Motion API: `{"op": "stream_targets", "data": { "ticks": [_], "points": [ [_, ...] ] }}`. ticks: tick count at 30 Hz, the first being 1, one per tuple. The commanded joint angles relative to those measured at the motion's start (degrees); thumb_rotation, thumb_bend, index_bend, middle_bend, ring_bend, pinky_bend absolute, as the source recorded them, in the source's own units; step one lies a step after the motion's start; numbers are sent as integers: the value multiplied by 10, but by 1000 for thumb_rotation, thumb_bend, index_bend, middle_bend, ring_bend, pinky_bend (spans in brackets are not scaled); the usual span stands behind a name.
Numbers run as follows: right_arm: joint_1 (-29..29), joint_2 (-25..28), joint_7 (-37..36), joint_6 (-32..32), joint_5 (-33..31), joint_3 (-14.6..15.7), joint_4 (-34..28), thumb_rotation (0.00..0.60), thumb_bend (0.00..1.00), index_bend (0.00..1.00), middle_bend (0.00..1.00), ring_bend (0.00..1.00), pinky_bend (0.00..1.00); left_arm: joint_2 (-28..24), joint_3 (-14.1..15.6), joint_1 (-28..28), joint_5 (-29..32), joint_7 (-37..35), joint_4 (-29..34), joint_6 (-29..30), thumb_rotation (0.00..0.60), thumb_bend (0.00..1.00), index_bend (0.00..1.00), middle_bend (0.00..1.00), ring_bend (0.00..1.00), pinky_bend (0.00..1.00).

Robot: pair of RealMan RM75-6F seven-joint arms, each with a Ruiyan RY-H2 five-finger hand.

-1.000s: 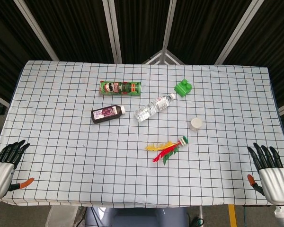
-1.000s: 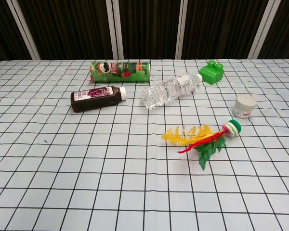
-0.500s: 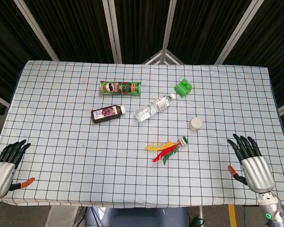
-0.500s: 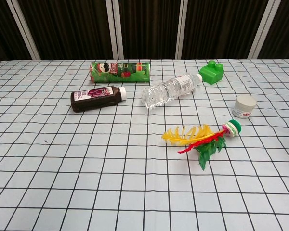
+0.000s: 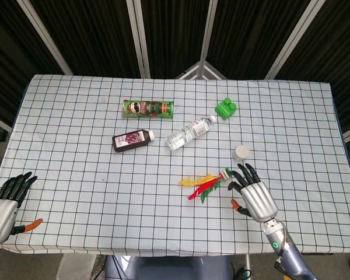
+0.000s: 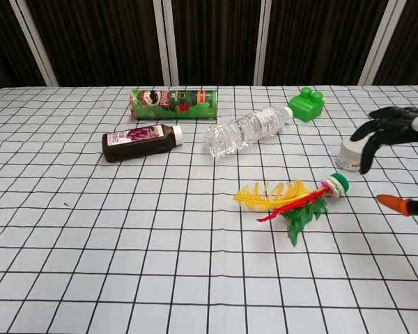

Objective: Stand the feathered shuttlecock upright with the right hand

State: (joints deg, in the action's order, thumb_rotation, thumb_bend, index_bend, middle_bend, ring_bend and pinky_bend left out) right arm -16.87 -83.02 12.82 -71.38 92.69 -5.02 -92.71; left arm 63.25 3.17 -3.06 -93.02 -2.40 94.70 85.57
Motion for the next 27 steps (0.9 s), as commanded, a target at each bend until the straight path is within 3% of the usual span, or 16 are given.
{"op": "stream_targets", "data": {
  "ticks": [1,12,27],
  "points": [
    [-22,-59,31,25,-30,-11,22,600,367,467,224,0,0,-1,0,0,0,-2,1,0,600,0,0,0,0,0],
    [-46,-134,52,40,-68,-17,55,600,367,481,228,0,0,-4,1,-2,0,-9,3,-4,600,0,0,0,0,0],
    [-56,-183,46,35,-79,-5,82,600,367,515,241,0,0,-6,2,-4,3,-12,5,-8,600,0,0,0,0,0]
  ]
}}
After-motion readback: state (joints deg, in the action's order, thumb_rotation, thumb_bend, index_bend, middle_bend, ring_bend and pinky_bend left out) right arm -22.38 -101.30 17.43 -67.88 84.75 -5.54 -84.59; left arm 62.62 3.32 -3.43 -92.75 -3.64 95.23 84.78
